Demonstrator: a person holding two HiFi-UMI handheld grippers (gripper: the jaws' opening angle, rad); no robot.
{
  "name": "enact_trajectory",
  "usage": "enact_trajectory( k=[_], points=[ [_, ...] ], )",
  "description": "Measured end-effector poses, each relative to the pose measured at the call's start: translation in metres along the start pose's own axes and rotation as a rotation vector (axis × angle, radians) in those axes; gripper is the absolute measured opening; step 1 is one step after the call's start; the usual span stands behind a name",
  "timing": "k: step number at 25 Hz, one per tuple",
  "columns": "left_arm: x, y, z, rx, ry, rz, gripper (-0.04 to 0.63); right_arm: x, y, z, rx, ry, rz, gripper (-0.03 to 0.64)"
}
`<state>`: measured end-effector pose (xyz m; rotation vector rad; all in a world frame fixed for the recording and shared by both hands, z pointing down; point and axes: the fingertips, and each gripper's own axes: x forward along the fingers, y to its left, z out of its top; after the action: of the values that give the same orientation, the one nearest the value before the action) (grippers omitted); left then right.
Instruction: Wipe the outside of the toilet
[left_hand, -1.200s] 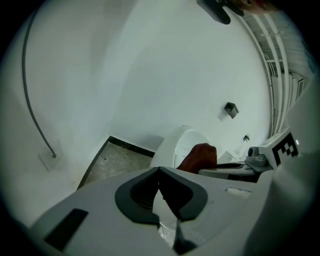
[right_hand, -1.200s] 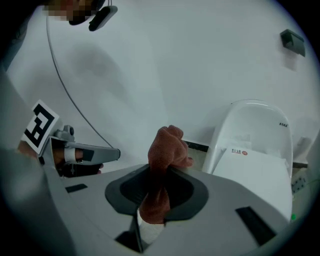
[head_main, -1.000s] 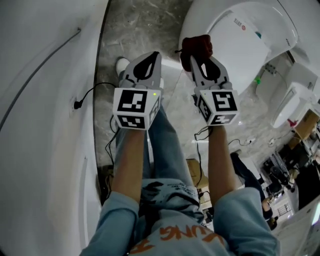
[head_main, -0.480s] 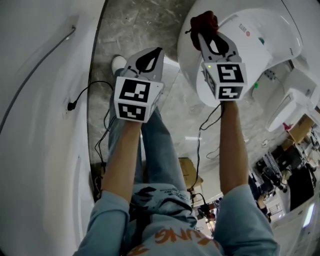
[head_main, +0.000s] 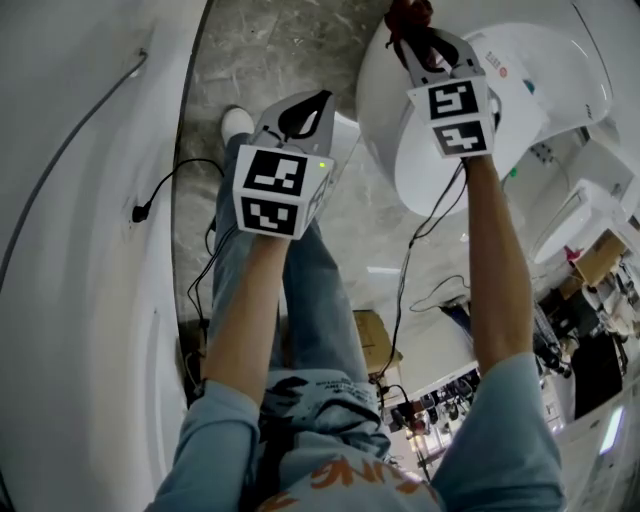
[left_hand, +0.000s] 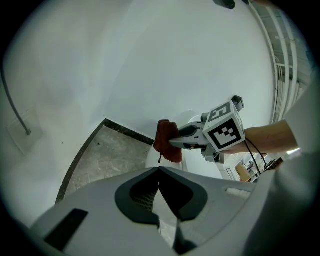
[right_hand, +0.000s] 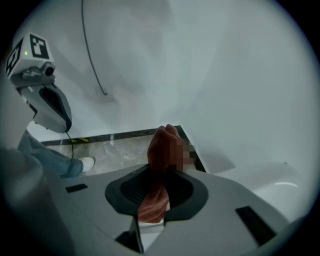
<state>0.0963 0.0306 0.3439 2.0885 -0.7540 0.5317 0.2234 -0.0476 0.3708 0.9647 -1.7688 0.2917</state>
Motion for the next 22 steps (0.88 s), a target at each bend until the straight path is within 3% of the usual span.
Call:
enact_trajectory(
  k=[8, 13, 22],
  points=[
    [-0.001, 0.013, -0.008, -0.025, 0.007, 0.007, -0.006, 0.04, 0.002, -0.01, -0.311, 0.131, 0.042, 0.077],
    [-0.002, 0.025, -0.015, -0.039, 0.016, 0.019, -0.006, 0.058, -0.003, -0.041, -0.542, 0.298, 0.039, 0.075],
    [-0.002, 0.031, -0.013, -0.051, 0.013, 0.016, -0.007, 0.066, -0.003, -0.073, -0.761, 0.487, 0.063, 0.072]
  ],
)
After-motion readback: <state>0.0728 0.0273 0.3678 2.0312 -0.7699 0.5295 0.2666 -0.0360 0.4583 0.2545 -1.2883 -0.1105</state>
